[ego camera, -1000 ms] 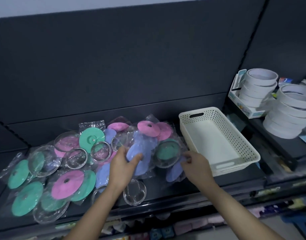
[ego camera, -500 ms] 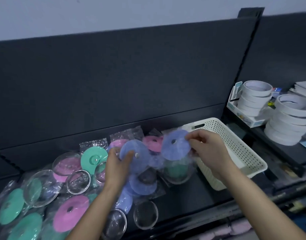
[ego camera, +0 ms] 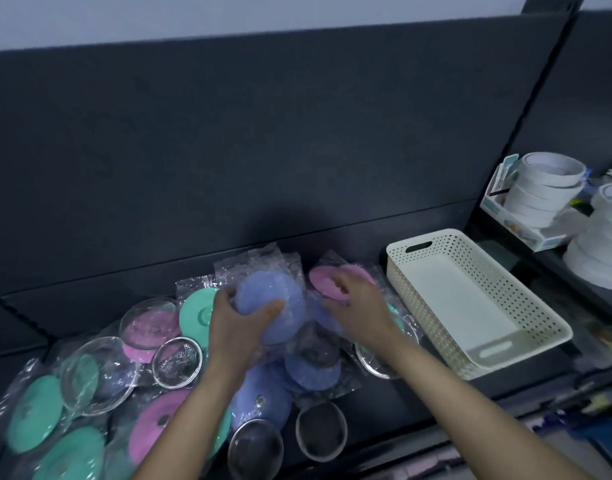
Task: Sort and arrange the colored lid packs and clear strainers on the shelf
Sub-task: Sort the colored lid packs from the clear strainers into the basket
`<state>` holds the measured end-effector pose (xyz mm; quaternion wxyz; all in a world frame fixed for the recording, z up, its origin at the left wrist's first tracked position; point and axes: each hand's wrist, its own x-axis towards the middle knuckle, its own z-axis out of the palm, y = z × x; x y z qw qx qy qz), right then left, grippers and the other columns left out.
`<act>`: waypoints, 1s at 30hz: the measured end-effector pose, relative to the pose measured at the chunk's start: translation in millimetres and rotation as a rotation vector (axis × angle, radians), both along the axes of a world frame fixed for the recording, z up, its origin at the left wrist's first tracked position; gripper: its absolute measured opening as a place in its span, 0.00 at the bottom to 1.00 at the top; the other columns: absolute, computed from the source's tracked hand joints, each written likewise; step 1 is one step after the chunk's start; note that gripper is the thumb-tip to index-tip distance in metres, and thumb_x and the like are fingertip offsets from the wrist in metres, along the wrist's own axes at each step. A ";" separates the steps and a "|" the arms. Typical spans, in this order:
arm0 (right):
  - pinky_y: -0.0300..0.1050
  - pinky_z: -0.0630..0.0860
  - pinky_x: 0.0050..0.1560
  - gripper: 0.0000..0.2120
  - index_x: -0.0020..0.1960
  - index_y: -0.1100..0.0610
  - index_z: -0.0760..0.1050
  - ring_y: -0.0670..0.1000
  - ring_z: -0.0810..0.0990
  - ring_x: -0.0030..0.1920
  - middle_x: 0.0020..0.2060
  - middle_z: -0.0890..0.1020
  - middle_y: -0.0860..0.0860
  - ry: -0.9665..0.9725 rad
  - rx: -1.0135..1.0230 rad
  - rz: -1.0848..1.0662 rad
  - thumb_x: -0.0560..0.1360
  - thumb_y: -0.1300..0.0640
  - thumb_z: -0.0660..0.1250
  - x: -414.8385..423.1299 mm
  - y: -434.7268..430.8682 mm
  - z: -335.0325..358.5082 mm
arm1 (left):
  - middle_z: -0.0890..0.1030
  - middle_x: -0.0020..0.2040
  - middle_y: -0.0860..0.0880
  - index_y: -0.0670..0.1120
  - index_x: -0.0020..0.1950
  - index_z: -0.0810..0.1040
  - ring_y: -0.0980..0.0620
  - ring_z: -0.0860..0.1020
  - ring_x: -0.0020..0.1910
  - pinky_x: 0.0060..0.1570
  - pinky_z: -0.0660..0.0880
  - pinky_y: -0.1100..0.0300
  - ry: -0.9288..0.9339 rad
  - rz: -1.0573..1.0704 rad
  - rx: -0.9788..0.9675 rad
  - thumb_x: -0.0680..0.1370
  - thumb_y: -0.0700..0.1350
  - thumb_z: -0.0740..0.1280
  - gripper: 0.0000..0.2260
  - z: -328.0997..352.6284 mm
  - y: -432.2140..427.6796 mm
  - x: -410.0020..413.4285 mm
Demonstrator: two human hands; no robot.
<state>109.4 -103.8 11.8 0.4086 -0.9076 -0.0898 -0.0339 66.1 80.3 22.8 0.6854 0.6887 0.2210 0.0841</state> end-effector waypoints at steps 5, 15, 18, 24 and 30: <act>0.48 0.65 0.69 0.45 0.75 0.51 0.58 0.57 0.63 0.70 0.70 0.64 0.56 0.182 -0.275 0.038 0.64 0.45 0.76 13.0 -8.5 -26.3 | 0.79 0.51 0.43 0.44 0.57 0.70 0.45 0.79 0.45 0.49 0.78 0.50 -0.028 0.131 0.053 0.66 0.41 0.78 0.24 1.8 26.7 2.9; 0.61 0.61 0.68 0.53 0.74 0.49 0.47 0.65 0.55 0.71 0.72 0.54 0.57 0.298 -0.448 -0.006 0.60 0.33 0.73 22.0 27.5 -27.4 | 0.79 0.47 0.48 0.45 0.57 0.70 0.50 0.80 0.42 0.39 0.77 0.57 -0.028 0.104 -0.002 0.68 0.42 0.77 0.23 -5.4 35.4 5.5; 0.60 0.69 0.62 0.43 0.72 0.49 0.52 0.65 0.64 0.65 0.69 0.59 0.58 0.253 -0.452 -0.023 0.65 0.44 0.71 25.3 32.3 -28.8 | 0.79 0.46 0.49 0.44 0.57 0.70 0.52 0.79 0.41 0.35 0.74 0.61 -0.040 0.086 0.003 0.68 0.41 0.77 0.23 -4.8 32.6 5.1; 0.48 0.71 0.47 0.24 0.68 0.58 0.64 0.61 0.77 0.54 0.55 0.77 0.59 0.085 -0.334 -0.064 0.73 0.64 0.62 36.2 13.3 -24.3 | 0.80 0.48 0.44 0.44 0.57 0.71 0.45 0.81 0.44 0.46 0.79 0.49 -0.005 0.095 0.034 0.67 0.42 0.77 0.23 -8.9 25.8 6.1; 0.49 0.71 0.44 0.14 0.59 0.60 0.72 0.60 0.79 0.46 0.46 0.82 0.60 -0.038 -0.109 -0.126 0.73 0.62 0.62 33.1 -6.0 -2.4 | 0.82 0.47 0.41 0.44 0.53 0.73 0.42 0.81 0.41 0.45 0.80 0.46 -0.016 0.103 0.033 0.67 0.42 0.78 0.20 -1.5 2.8 10.6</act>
